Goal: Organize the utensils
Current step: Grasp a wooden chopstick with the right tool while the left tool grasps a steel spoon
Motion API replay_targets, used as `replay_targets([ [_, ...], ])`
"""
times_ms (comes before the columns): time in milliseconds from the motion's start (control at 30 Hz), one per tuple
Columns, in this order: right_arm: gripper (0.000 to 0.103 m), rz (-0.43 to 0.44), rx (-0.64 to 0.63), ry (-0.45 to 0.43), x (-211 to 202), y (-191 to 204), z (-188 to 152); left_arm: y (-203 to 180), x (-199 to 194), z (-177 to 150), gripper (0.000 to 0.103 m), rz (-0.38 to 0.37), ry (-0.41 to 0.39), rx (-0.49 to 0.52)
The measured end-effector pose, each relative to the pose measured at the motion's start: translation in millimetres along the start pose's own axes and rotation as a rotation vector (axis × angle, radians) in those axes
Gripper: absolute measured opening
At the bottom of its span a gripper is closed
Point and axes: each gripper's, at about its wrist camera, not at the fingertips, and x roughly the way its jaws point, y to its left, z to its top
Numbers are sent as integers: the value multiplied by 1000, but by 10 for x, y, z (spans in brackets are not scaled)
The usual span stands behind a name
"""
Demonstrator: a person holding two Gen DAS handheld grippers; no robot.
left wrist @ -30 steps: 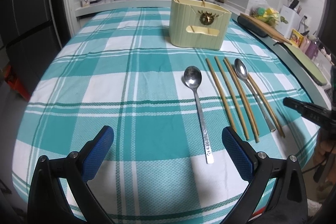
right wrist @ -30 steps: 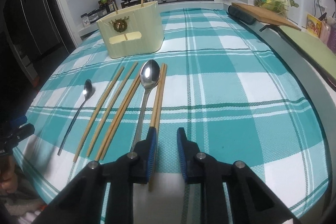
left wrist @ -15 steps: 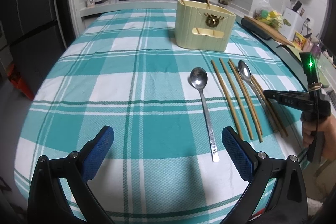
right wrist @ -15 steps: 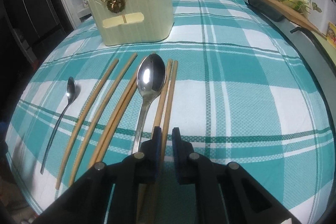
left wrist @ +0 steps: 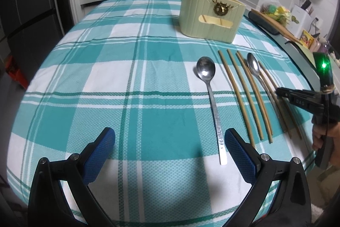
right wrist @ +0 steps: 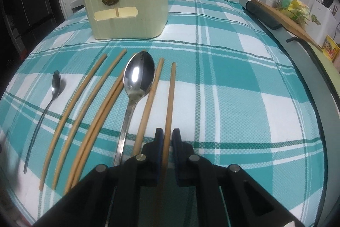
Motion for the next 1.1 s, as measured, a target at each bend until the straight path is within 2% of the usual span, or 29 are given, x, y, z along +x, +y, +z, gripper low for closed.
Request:
replay_targets([
  [133,8,-23,3,15,-51,-16,-59,-77,161,133,103,-6,10,41],
  [167,12,-20,4,15,-60,-14,-72,-110,209,171,103,-8,11,56],
  [400,26,-3,19,12,-88,-79,-121,-344,555,395,102,-37,42,131],
  [733,27,35,-50,39,-90,-116,-116,-407,973,557,101,-27,84,111],
  [933,28,29,-75,43,-28,-109,-34,-454,1092,657,101,-11,73,94],
  [967,28,31,-72,41,-20,-118,-22,-461,1104,674,99,-7,70,90],
  [1033,28,43,-68,39,7,-142,16,-477,1104,703,87,-10,59,87],
  [1100,28,61,-59,37,42,-185,62,-485,1101,721,80,-17,56,88],
])
